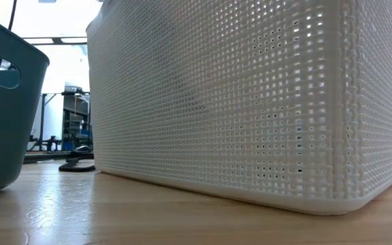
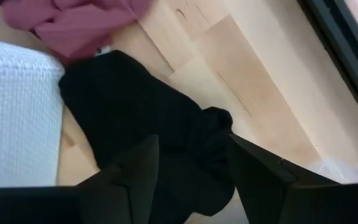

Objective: Pick & Place Cloths
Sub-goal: Put the black shorts into the transparent bin

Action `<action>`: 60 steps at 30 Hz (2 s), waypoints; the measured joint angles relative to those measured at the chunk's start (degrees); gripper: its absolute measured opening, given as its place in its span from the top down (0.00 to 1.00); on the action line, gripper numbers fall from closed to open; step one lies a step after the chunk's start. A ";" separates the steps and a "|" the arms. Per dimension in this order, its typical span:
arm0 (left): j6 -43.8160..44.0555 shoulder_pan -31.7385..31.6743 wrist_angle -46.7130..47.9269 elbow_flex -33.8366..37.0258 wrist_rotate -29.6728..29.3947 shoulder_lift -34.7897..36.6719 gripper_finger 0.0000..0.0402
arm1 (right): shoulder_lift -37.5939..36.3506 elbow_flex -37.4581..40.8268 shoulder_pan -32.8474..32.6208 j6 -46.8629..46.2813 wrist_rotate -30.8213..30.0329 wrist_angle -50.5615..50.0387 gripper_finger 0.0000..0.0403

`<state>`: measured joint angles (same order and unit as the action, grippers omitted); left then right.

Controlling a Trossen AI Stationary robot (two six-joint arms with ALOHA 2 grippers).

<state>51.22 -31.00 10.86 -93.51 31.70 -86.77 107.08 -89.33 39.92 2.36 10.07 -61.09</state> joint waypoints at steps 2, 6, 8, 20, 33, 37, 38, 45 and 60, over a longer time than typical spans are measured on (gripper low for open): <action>0.06 -0.42 -0.29 0.00 -0.21 -0.08 0.80 | 0.97 0.08 -0.21 1.91 -0.13 0.01 0.51; 0.18 -0.96 -0.20 0.02 -0.29 -0.17 0.80 | 2.91 -0.28 -0.75 10.08 -0.92 -0.01 0.46; 0.17 -1.09 -0.27 0.02 -0.23 -0.17 0.80 | 4.11 -0.44 -0.98 13.57 -0.83 0.17 0.45; -0.56 -1.73 -0.19 0.02 -0.30 -0.17 0.80 | 5.94 -0.40 -1.18 18.12 -2.37 -1.37 0.43; -0.50 -2.04 -0.14 0.09 -0.30 -0.17 0.80 | 6.57 4.45 -1.22 18.58 -1.39 0.88 0.44; -0.49 -2.06 -0.14 0.09 -0.30 -0.17 0.80 | 6.57 6.89 -1.31 17.94 -1.13 4.04 0.42; -0.48 -2.06 -0.14 0.09 -0.30 -0.17 0.80 | 6.57 7.55 -1.31 17.74 -1.08 4.89 0.42; -0.39 -2.04 -0.15 0.09 -0.30 -0.17 0.80 | 6.57 11.04 -1.29 16.58 -1.06 7.86 0.52; -0.49 -2.04 -0.14 0.10 -0.28 -0.17 0.80 | 1.64 1.56 -1.29 14.12 -1.10 2.09 0.97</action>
<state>50.74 -33.04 10.72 -93.42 31.42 -86.94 108.72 -87.77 38.63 16.48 8.97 -59.00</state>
